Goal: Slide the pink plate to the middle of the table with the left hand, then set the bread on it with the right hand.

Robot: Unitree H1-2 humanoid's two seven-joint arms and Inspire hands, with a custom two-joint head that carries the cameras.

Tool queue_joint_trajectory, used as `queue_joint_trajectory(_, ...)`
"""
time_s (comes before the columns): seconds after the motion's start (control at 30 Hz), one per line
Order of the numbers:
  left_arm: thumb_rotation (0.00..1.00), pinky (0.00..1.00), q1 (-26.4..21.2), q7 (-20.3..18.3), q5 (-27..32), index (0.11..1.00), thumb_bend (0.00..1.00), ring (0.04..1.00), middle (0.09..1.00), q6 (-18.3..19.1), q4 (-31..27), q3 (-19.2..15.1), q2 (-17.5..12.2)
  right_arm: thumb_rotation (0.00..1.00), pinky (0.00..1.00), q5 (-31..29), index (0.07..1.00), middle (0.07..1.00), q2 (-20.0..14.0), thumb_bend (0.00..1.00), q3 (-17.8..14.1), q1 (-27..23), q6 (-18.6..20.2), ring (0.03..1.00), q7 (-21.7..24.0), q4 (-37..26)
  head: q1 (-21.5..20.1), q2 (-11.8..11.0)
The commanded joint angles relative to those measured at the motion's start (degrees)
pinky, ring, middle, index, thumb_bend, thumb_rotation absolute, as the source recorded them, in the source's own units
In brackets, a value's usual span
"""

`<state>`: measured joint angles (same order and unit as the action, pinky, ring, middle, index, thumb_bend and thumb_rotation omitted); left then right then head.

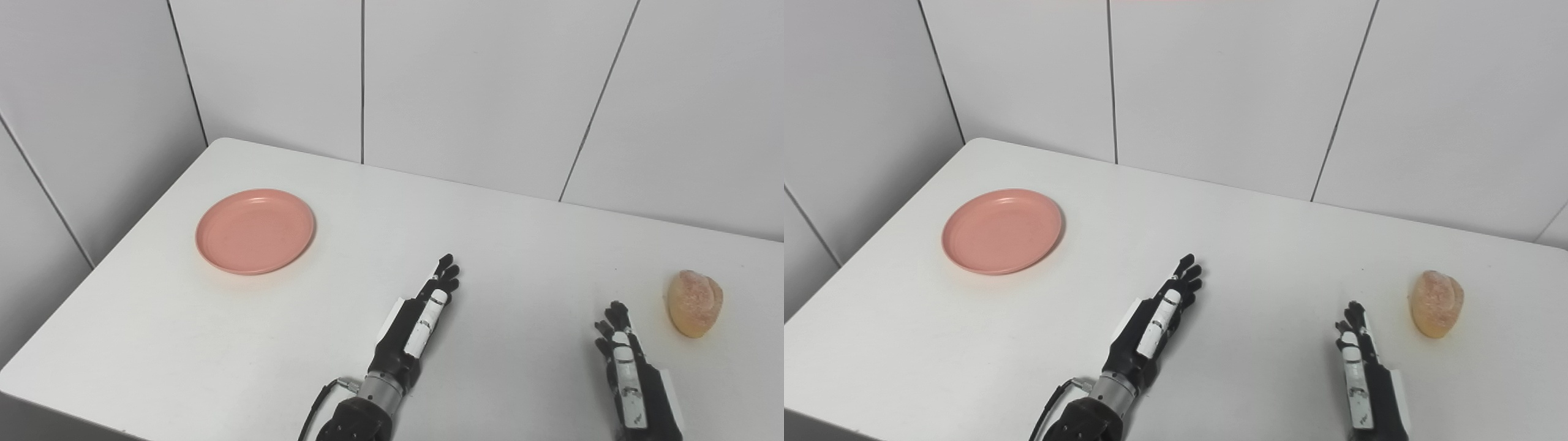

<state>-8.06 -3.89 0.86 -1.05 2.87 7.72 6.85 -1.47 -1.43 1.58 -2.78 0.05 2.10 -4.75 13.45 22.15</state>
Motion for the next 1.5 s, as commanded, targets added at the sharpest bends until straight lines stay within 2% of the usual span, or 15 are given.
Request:
queue_joint_trajectory(0.0,1.0,1.0,0.94,0.46,-0.69,0.964,0.41,0.98,0.982,-1.23,1.45,0.15,0.33,1.0,0.99,-0.55,0.988,0.993,-0.19,0.19,-0.4,-0.56,-2.61,0.978,0.36,-1.48,-0.09,0.08)
queue_joint_trajectory(0.43,1.0,1.0,0.31,-0.07,0.34,0.974,0.42,0.979,0.99,-0.92,-0.96,-0.72,-0.85,1.0,0.98,0.5,0.978,0.985,0.5,0.18,0.12,-0.76,-2.41,0.972,-0.14,-1.42,0.06,0.56)
queue_joint_trajectory(0.6,1.0,1.0,-0.17,-0.08,0.24,0.976,0.42,0.976,0.988,0.71,-3.97,-0.89,-1.83,1.0,0.98,0.47,0.977,0.983,0.94,0.18,0.05,-0.96,-2.73,0.966,-0.41,-1.05,0.1,0.28)
queue_joint_trajectory(0.9,1.0,0.97,-1.2,1.16,-1.66,0.948,0.45,0.952,0.968,1.34,-8.97,-1.48,-2.92,1.0,0.98,0.09,0.983,0.984,1.09,0.18,-0.1,-1.29,-3.1,0.969,-0.35,-0.58,0.81,0.36)
queue_joint_trajectory(1.3,1.0,0.97,-3.77,1.66,-0.99,0.949,0.45,0.943,0.96,9.33,-20.86,-3.91,-4.19,1.0,0.98,-0.22,0.978,0.982,0.61,0.18,-0.32,-1.65,-3.56,0.966,-0.03,0.34,2.37,-0.08)
queue_joint_trajectory(1.47,1.0,0.99,-5.8,1.21,2.21,0.95,0.48,0.953,0.966,9.9,-21.96,-6.72,-5.45,1.0,0.98,-0.67,0.977,0.98,0.23,0.17,-0.54,-1.87,-3.89,0.963,0.22,1.06,2.93,-0.47)
